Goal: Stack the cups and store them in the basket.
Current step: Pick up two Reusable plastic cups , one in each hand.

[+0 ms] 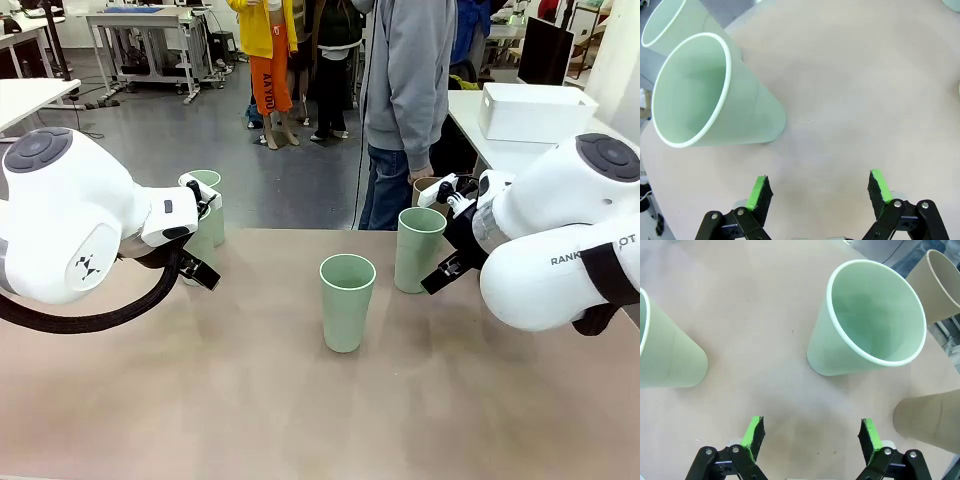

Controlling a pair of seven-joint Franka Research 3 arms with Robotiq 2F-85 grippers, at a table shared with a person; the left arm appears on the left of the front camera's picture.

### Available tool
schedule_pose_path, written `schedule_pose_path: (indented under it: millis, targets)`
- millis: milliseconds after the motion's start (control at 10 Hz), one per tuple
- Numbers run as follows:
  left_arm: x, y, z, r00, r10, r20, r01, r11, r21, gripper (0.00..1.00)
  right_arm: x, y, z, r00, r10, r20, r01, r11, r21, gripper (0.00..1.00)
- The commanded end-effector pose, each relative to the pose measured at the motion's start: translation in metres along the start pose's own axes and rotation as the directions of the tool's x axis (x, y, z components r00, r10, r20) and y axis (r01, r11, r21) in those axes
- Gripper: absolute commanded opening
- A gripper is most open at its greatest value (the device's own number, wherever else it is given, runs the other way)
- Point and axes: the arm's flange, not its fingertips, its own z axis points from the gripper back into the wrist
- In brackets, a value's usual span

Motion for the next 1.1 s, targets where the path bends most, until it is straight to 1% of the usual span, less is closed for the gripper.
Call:
schedule_pose_path:
  millis: [0,200,300,400,500,600,800,900,1000]
  targets:
    - [0.0,0.0,0.0,1.0,0.0,0.0,0.0,1.0,0.0,1.0,0.0,0.0,0.0,1.0,-0.001,0.0,0.001,1.0,0.0,1.0]
    - [0.0,0.0,0.0,1.0,0.0,0.0,0.0,1.0,0.0,1.0,0.0,0.0,0.0,1.0,0.0,0.0,0.0,1.0,0.0,1.0]
    - [0.0,0.0,0.0,1.0,0.0,0.0,0.0,1.0,0.0,1.0,0.018,-0.013,0.019,1.0,-0.015,0.015,0.016,1.0,-0.022,1.0]
    - [0.017,0.017,0.023,1.0,0.003,0.027,-0.002,0.999,-0.038,1.0,0.032,-0.023,0.045,1.0,-0.009,0.014,0.009,1.0,-0.005,1.0]
    - [0.031,0.034,0.051,0.999,0.001,0.04,0.002,0.998,-0.058,1.0,0.045,-0.034,0.077,1.0,-0.013,0.028,0.013,1.0,0.009,1.0]
    - [0.041,0.047,0.077,0.998,-0.004,0.055,0.01,0.995,-0.104,1.0,0.054,-0.044,0.103,0.999,-0.018,0.046,0.017,0.999,0.04,1.0]
    - [0.051,0.077,0.13,0.991,-0.083,0.106,0.105,0.969,-0.222,1.0,0.056,-0.079,0.149,0.996,-0.003,0.093,-0.007,0.995,0.102,1.0]
    - [0.05,0.104,0.154,0.98,-0.129,0.152,0.168,0.945,-0.28,1.0,0.045,-0.107,0.17,0.991,0.029,0.133,-0.047,0.99,0.134,1.0]
    - [0.045,0.133,0.167,0.958,-0.191,0.212,0.258,0.898,-0.357,1.0,0.031,-0.138,0.185,0.982,0.048,0.183,-0.08,0.982,0.171,1.0]
